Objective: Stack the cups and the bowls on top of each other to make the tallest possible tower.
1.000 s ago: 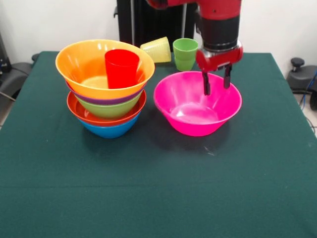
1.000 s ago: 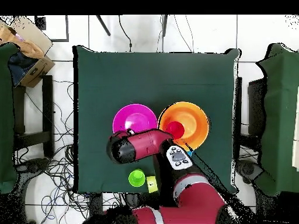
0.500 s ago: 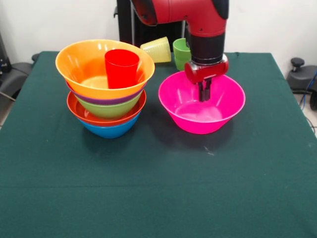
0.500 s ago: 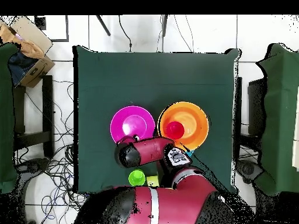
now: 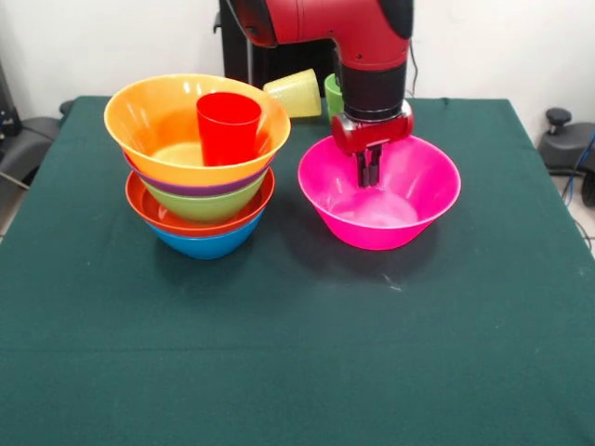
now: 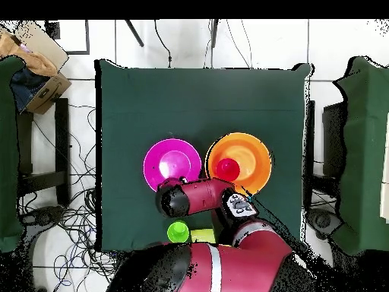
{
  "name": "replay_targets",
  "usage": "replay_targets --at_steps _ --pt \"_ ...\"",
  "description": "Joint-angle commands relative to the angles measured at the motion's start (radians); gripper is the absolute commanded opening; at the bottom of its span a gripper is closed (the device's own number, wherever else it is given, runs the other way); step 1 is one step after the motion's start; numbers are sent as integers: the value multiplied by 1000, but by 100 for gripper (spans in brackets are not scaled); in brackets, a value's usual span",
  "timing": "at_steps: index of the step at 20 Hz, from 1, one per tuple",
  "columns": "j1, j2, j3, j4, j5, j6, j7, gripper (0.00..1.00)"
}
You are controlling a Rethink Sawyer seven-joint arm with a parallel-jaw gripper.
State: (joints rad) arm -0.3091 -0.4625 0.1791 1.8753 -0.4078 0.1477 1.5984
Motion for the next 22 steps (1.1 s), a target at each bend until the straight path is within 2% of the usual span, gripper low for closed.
replay_targets --at_steps 1,3,4,8,13,19,22 --pt "5 -55 58 -91 51 173 57 0" --pt "18 -59 51 -111 63 209 63 0" --pt "22 -61 49 -119 61 224 64 100" --pt "9 -73 61 -113 72 255 57 100" --pt "18 -73 59 -110 71 241 71 100" --pt "84 -46 9 -133 87 242 134 100" --pt "130 -64 -9 -147 114 287 157 100"
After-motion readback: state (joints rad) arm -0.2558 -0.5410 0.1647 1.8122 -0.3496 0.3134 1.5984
